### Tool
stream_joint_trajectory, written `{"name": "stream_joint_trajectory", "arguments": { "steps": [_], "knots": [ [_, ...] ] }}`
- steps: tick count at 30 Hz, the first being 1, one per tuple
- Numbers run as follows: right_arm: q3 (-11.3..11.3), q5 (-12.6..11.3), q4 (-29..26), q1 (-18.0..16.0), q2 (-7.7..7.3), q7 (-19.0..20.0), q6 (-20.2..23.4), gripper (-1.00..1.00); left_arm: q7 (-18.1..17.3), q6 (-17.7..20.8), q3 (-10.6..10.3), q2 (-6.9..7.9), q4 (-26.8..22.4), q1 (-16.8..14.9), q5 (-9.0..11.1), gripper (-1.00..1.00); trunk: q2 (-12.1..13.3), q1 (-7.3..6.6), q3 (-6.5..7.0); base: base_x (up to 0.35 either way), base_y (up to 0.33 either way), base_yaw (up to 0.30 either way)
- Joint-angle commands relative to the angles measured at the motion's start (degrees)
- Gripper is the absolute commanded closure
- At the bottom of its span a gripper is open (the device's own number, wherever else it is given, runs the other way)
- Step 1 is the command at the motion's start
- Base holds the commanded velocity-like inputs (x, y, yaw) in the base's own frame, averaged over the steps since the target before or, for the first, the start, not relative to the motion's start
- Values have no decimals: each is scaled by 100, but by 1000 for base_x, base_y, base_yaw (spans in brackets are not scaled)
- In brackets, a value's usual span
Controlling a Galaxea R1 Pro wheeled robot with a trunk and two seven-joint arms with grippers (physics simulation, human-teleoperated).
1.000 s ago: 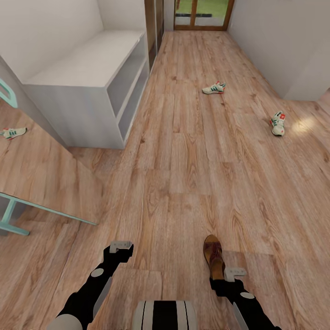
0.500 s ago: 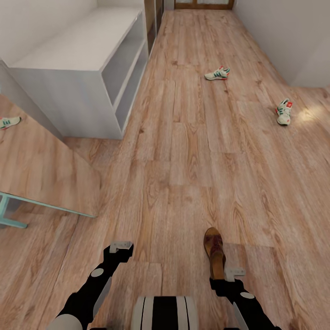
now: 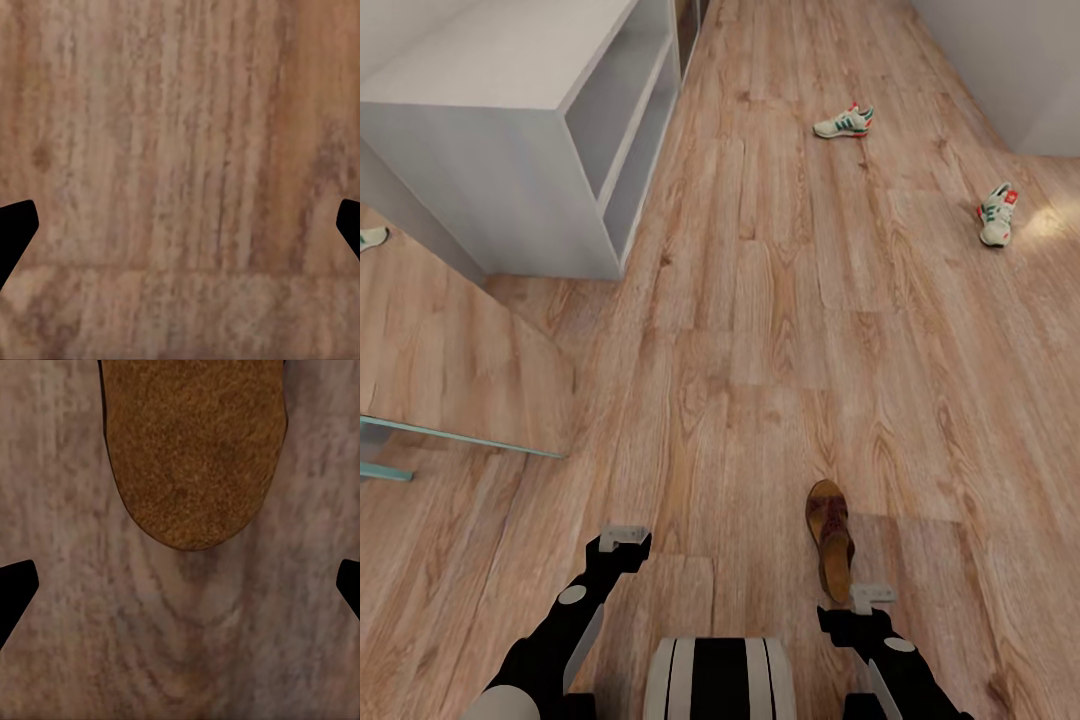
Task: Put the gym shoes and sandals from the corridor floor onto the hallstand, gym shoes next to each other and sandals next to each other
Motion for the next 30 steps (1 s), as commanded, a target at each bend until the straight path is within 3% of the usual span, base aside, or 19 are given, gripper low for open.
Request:
{"name": "stream_joint_trajectory", "arguments": {
  "steps": [1, 16, 23, 30],
  "knots": [
    [-2, -4, -10, -1, 0, -2, 32, -100, -15, -16, 3, 0, 3, -2, -5, -100, -1, -1, -5, 0, 0, 0],
    [-1, -4, -10, 1, 0, -2, 32, -100, -15, -20, 3, 0, 3, -2, -5, -100, -1, -1, -44, 0, 0, 0],
    [-3, -4, -10, 0, -2, -2, 32, -100, -15, -21, 3, 0, -3, -2, -10, -100, -10, 17, -242, 0, 0, 0],
    [-3, -4, -10, 1, -2, -2, 32, -100, -15, -22, 3, 0, -7, -2, -10, -100, -10, 17, -248, 0, 0, 0]
  ]
}}
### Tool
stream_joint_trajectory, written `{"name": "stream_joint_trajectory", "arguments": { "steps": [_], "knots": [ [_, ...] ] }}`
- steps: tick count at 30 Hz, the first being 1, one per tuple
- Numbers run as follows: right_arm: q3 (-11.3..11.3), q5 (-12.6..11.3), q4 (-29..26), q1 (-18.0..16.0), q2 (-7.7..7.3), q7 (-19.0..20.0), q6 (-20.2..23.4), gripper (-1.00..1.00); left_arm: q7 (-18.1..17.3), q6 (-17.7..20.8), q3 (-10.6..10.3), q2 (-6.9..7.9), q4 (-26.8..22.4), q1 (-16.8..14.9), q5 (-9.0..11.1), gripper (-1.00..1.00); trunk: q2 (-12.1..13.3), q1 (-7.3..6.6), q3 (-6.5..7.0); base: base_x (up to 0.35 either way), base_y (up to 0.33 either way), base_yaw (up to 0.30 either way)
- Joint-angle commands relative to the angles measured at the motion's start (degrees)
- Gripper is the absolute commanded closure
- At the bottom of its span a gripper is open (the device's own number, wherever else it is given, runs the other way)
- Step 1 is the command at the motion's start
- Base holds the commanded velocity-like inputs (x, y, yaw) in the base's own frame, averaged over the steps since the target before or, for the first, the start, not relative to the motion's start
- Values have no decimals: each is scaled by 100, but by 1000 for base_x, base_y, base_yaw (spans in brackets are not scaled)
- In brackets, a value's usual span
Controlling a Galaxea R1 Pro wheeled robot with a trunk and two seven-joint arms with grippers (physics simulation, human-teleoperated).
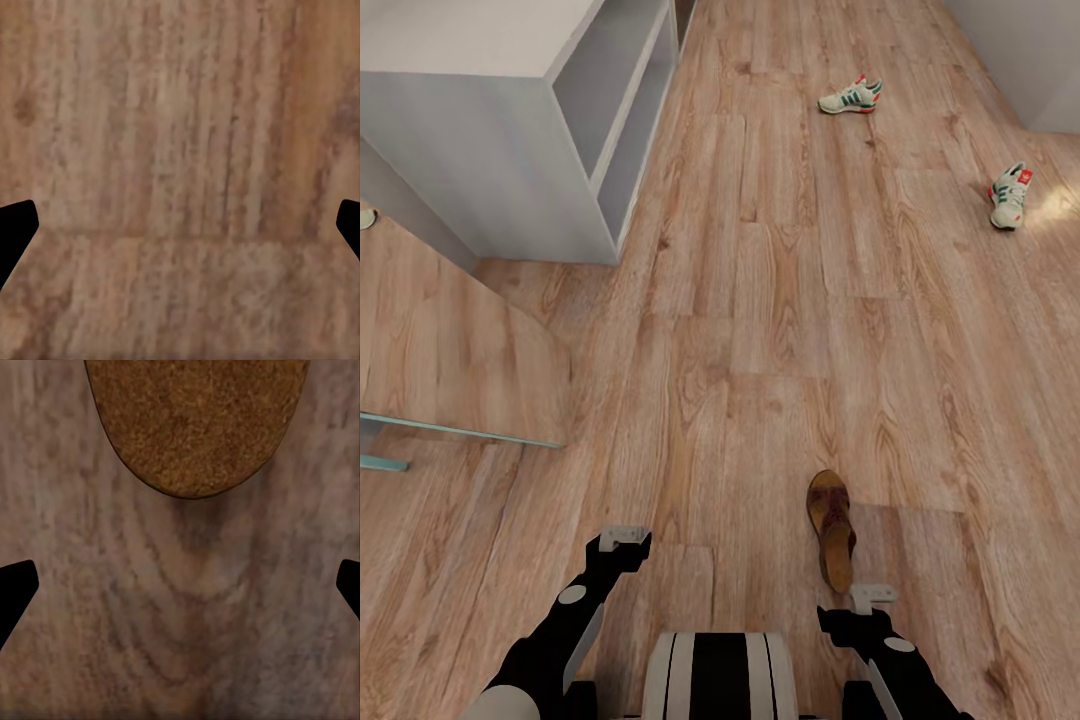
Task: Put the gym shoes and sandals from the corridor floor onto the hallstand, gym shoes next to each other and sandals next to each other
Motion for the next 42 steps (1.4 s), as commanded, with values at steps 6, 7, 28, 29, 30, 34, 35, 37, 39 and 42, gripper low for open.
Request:
{"name": "stream_joint_trajectory", "arguments": {
  "steps": [6, 7, 28, 29, 30, 34, 35, 37, 39, 42],
  "knots": [
    [-1, -4, -10, 0, 0, -2, 31, -100, -15, -10, 3, -1, 5, -2, -4, -100, -1, -1, -3, 68, 8, 0],
    [-1, -4, -10, -1, 0, -2, 31, -100, -15, -10, 3, -1, 5, -2, -4, -100, -1, -1, -3, 212, 35, 0],
    [-1, -4, -10, -2, 2, -2, 31, -100, -15, -12, 3, -1, 5, -2, -4, -100, -1, -1, -3, 56, 4, 0],
    [-1, -4, -10, -2, 2, -2, 31, -100, -15, -13, 3, -1, 5, -2, -4, -100, -1, -1, -3, 0, 0, 0],
    [-1, -4, -10, -1, 0, -2, 31, -100, -15, -12, 3, -1, 5, -2, -4, -100, -1, -1, -3, 0, 0, 0],
    [-1, -4, -10, 1, 1, -2, 31, -100, -15, -10, 3, -2, 5, -2, -3, -100, -1, -1, -3, 38, 0, 0],
    [-1, -4, -10, -1, 1, -2, 31, -100, -15, -11, 3, -1, 5, -2, -3, -100, -1, -1, -3, 113, 0, 0],
    [-1, -4, -10, 0, 0, -2, 31, -100, -15, -13, 3, -1, 5, -2, -4, -100, -1, -1, -3, 110, 0, 0],
    [-1, -4, -10, 1, 1, -2, 31, -100, -15, -13, 3, -2, 5, -2, -4, -100, -1, -1, -3, 60, 0, 0],
    [-1, -4, -10, -2, 1, -2, 31, -100, -15, -16, 3, -1, 5, -2, -4, -100, -1, -1, -3, 24, 0, 0]
  ]
}}
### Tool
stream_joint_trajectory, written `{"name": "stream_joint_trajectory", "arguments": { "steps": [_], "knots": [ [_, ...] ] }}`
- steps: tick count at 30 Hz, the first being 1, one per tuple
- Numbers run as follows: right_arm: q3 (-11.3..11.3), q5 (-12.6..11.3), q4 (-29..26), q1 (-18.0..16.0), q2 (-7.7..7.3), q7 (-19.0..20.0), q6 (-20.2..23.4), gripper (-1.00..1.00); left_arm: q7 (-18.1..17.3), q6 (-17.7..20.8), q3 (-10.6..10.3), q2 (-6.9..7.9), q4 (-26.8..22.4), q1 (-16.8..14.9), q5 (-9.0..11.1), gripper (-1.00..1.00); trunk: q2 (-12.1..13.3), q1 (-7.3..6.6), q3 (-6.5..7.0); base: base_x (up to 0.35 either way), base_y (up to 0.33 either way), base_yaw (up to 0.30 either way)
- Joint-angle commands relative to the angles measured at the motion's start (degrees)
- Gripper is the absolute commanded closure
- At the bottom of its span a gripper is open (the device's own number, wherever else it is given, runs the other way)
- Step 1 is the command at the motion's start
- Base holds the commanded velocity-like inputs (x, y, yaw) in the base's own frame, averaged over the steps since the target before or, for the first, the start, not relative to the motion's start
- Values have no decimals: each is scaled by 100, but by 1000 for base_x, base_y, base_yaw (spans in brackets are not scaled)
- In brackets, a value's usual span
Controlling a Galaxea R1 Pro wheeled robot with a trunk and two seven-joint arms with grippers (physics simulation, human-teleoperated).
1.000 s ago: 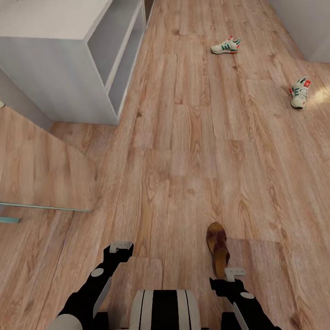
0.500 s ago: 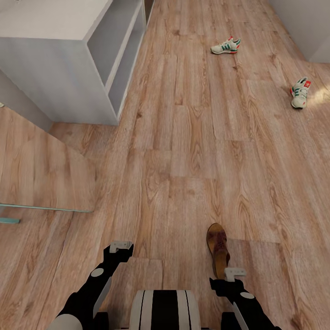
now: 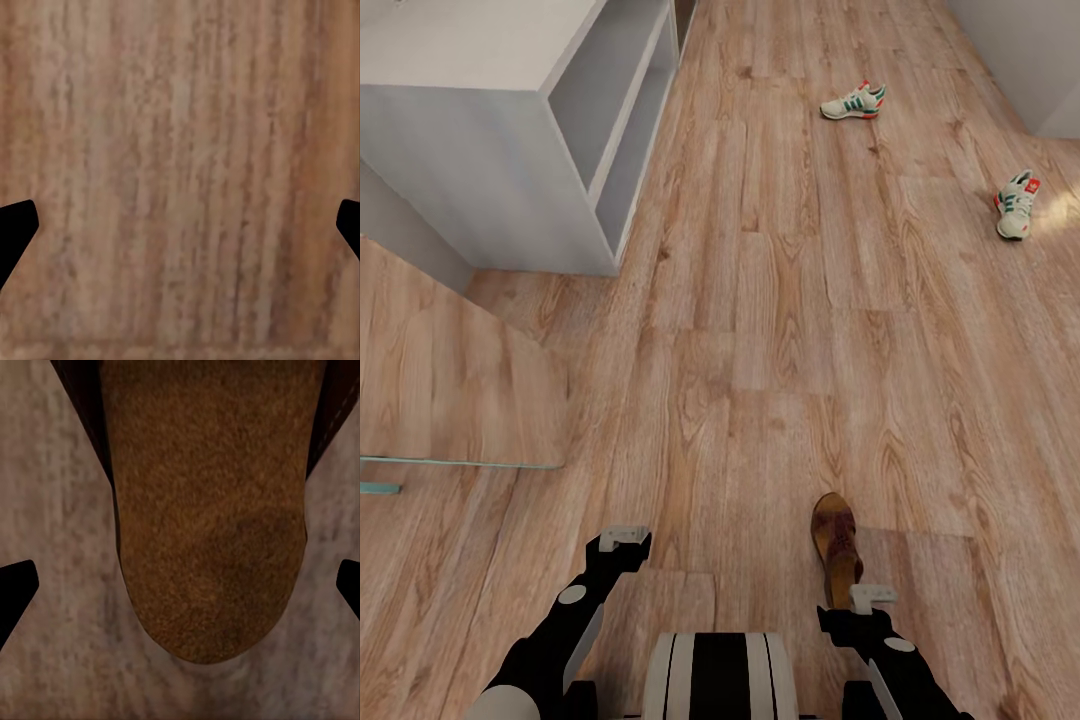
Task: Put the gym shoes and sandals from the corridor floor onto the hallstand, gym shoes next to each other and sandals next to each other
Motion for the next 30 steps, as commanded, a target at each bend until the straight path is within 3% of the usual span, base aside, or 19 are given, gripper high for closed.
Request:
{"name": "stream_joint_trajectory", "arguments": {
  "steps": [1, 25, 30],
  "knots": [
    [-1, -4, -10, 0, 0, -2, 31, -100, -15, -17, 3, -1, 3, -2, -4, -100, -1, -1, -3, 6, 0, 0],
    [-1, -4, -18, 2, 0, -2, 31, -100, -15, -12, 3, -1, 3, -2, -4, -100, -4, 4, -116, 1, 0, 0],
    [-1, -4, -18, 3, 0, -2, 31, -100, -15, -15, 3, 0, 0, -2, -4, -100, -9, 15, -231, 0, 0, 0]
  ]
}}
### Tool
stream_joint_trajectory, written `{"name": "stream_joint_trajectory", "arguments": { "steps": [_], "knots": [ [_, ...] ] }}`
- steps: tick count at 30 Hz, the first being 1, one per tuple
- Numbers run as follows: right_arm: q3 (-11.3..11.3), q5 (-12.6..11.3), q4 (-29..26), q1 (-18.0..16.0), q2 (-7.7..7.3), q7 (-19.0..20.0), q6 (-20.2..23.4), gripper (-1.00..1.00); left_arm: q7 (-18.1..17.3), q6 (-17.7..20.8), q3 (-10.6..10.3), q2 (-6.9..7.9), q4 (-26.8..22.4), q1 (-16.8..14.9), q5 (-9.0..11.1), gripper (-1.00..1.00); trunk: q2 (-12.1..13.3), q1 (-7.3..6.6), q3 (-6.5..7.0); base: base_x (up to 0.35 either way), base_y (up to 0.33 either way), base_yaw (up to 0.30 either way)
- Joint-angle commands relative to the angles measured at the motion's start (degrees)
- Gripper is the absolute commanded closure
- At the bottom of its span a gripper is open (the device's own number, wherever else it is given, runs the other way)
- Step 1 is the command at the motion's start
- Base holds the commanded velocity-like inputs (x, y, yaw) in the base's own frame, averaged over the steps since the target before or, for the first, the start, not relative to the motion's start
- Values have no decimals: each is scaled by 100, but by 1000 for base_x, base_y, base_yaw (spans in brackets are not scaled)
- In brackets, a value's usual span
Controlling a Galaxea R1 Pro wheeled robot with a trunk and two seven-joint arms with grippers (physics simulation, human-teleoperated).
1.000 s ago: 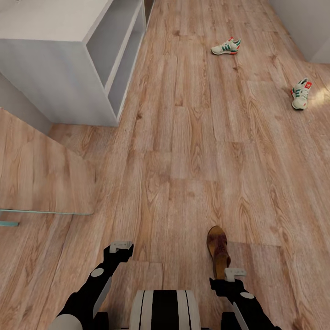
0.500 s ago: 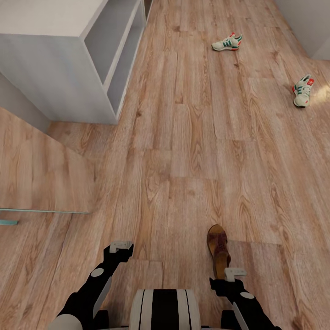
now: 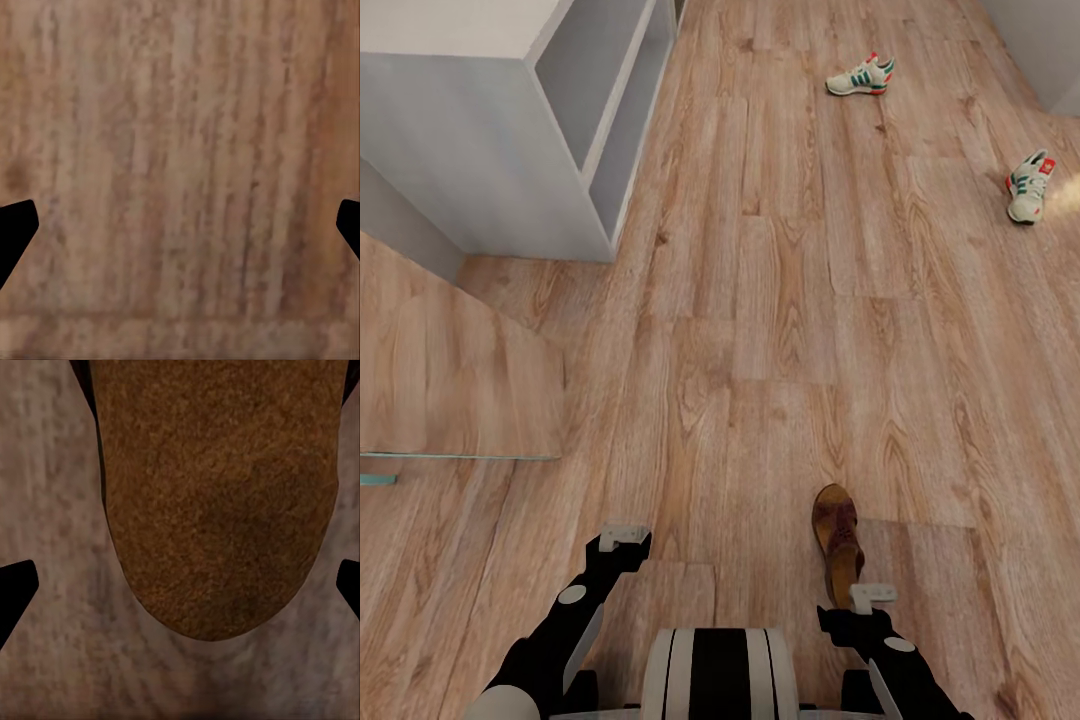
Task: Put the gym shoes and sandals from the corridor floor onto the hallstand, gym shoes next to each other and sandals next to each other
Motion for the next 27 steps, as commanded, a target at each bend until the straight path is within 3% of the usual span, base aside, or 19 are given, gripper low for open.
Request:
{"name": "stream_joint_trajectory", "arguments": {
  "steps": [1, 24, 25, 27],
  "knots": [
    [-1, -4, -10, -1, 0, -2, 31, -100, -15, -18, 3, -1, 4, -2, -4, -100, -1, -1, -5, 0, 0, 0],
    [-1, -4, -13, -2, -3, -2, 31, -100, -15, -20, 3, 0, 6, -2, -4, -100, -1, -1, -10, 48, 0, 0],
    [-1, -4, -12, -1, -4, -2, 31, 100, -15, -20, 3, 0, 6, -2, -4, -100, -1, -1, -10, 3, 0, 0],
    [-1, -4, -11, -2, -4, -2, 31, 100, -15, -20, 3, 0, 5, -2, -4, -100, -1, -1, -10, 2, 0, 0]
  ]
}}
